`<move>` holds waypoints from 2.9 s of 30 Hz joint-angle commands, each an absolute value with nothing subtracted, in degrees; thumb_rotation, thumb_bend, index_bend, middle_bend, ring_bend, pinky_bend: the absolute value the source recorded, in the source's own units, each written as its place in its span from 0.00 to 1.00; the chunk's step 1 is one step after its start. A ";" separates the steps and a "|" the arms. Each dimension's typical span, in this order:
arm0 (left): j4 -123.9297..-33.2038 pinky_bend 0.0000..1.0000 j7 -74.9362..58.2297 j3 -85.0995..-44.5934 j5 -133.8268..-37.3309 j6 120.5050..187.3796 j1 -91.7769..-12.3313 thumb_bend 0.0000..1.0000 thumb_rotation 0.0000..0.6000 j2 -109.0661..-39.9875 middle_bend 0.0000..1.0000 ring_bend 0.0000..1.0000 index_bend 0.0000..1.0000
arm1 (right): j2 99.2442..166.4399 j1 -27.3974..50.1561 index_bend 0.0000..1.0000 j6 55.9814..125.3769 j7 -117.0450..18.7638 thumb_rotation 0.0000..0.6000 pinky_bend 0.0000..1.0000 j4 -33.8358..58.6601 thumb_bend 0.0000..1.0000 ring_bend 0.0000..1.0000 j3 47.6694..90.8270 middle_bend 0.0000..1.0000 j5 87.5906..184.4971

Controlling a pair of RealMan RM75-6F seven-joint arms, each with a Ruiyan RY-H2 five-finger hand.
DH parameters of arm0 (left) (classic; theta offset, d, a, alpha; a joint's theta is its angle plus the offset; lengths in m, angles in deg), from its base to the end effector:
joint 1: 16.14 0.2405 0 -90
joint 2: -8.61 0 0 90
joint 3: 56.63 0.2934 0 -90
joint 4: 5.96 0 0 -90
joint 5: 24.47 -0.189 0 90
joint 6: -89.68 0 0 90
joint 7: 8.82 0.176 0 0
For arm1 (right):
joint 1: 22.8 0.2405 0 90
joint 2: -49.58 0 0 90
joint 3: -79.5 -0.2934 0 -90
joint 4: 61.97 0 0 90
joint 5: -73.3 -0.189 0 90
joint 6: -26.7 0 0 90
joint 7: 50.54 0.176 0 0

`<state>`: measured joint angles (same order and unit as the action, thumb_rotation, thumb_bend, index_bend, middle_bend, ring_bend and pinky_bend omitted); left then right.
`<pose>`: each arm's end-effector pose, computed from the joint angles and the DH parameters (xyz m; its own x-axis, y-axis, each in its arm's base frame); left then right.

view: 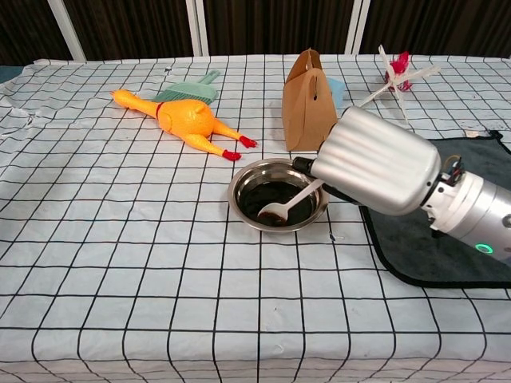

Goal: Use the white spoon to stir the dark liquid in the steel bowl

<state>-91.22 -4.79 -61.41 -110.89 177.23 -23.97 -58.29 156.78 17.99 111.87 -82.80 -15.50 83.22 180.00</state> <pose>-0.3359 0.2391 0.2010 0.5155 -0.1067 0.8502 0.8517 -0.0447 -0.5221 -0.1423 -0.3286 -0.0613 0.5975 0.6069 0.5242 -0.1316 -0.5706 0.8106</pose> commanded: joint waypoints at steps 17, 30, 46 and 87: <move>-91.09 0.00 -5.46 -61.42 -110.83 177.00 -24.05 0.22 1.00 -57.99 0.01 0.00 0.14 | 163.59 21.01 0.74 108.99 -79.04 1.00 1.00 -22.89 0.43 1.00 77.46 0.86 176.31; -91.12 0.00 -4.71 -61.45 -110.66 176.89 -24.11 0.22 1.00 -58.30 0.01 0.00 0.14 | 161.66 19.84 0.75 110.22 -77.96 1.00 1.00 -24.07 0.43 1.00 78.07 0.86 175.61; -91.16 0.00 -4.54 -61.53 -110.55 176.98 -24.09 0.22 1.00 -58.34 0.01 0.00 0.14 | 154.61 16.15 0.76 112.21 -81.36 1.00 1.00 -13.74 0.43 1.00 82.26 0.86 178.54; -91.15 0.00 -5.46 -61.87 -110.19 177.39 -23.84 0.22 1.00 -57.88 0.01 0.00 0.14 | 161.22 19.82 0.77 108.70 -80.72 1.00 1.00 -15.80 0.44 1.00 75.96 0.86 178.12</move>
<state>-91.15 -5.46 -61.87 -110.19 177.39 -23.84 -57.88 160.67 19.54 108.87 -81.21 -14.87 76.46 178.67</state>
